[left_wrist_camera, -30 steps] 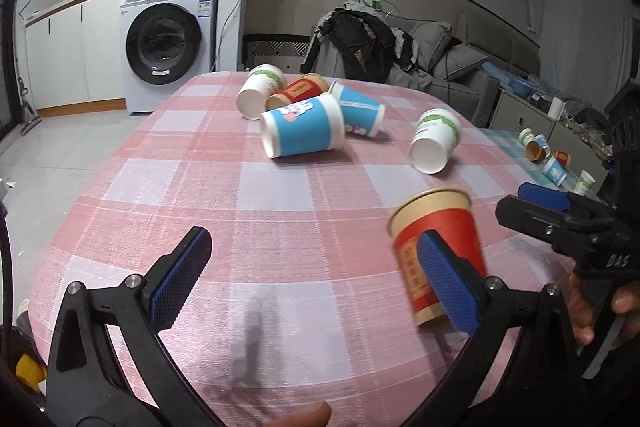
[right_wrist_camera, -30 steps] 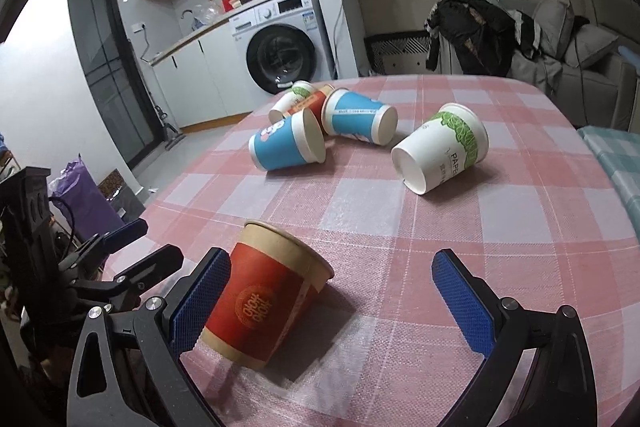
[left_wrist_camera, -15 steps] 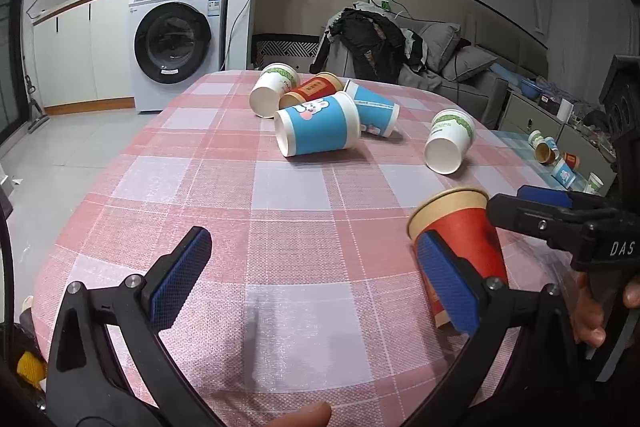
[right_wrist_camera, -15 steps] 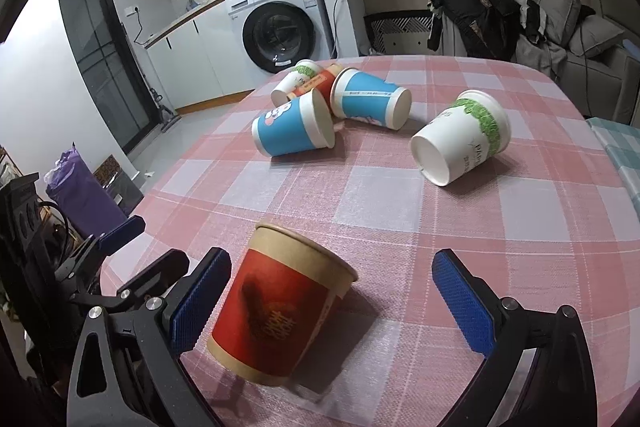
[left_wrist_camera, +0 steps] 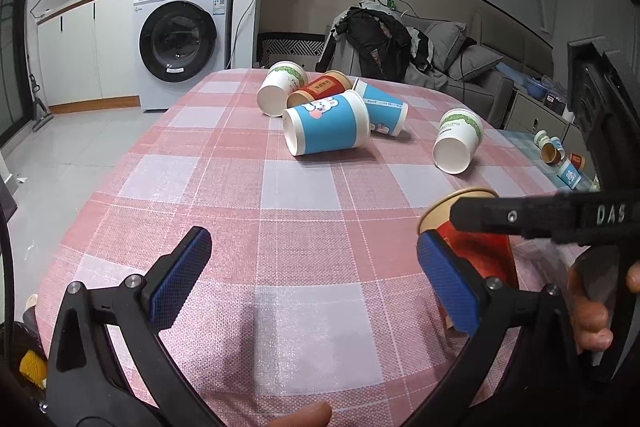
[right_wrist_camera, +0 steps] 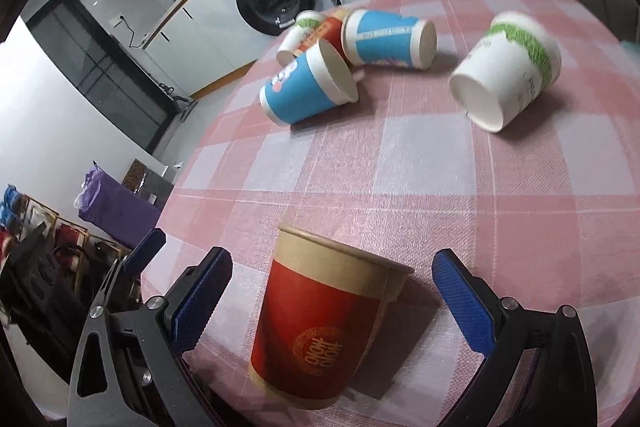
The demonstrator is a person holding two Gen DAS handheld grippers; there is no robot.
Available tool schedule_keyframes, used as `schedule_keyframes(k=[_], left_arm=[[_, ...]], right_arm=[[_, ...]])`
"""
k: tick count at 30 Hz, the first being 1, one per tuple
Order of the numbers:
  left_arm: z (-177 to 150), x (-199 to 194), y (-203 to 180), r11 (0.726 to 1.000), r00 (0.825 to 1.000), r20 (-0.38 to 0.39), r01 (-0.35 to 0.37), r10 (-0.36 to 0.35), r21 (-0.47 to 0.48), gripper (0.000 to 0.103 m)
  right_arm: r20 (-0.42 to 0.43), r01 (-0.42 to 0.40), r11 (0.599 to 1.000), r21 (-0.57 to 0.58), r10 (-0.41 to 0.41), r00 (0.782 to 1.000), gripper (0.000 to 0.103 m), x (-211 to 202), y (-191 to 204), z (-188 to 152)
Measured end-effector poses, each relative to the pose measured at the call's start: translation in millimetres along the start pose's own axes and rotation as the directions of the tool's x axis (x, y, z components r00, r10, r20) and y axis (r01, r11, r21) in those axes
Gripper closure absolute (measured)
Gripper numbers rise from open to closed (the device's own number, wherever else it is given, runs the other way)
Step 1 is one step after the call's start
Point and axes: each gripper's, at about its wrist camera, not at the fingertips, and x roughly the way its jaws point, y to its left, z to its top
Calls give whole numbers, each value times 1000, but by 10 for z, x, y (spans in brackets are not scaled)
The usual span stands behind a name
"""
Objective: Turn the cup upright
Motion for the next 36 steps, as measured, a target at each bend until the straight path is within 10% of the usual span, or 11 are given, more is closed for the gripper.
schedule_keyframes(k=[10, 24, 36], left_arm=[[7, 11, -47, 1000, 1000, 4, -13, 13, 24, 1], [-2, 63, -44, 1000, 1000, -8, -11, 11, 14, 1], [-25, 45, -84, 999, 1000, -4, -6, 6, 34, 0]], right_arm=[[-43, -61, 994, 89, 65, 997, 27, 28, -161, 20], [53, -94, 996, -10, 94, 994, 30, -216, -64, 9], [332, 194, 952, -236, -109, 937, 29, -349, 218, 10]])
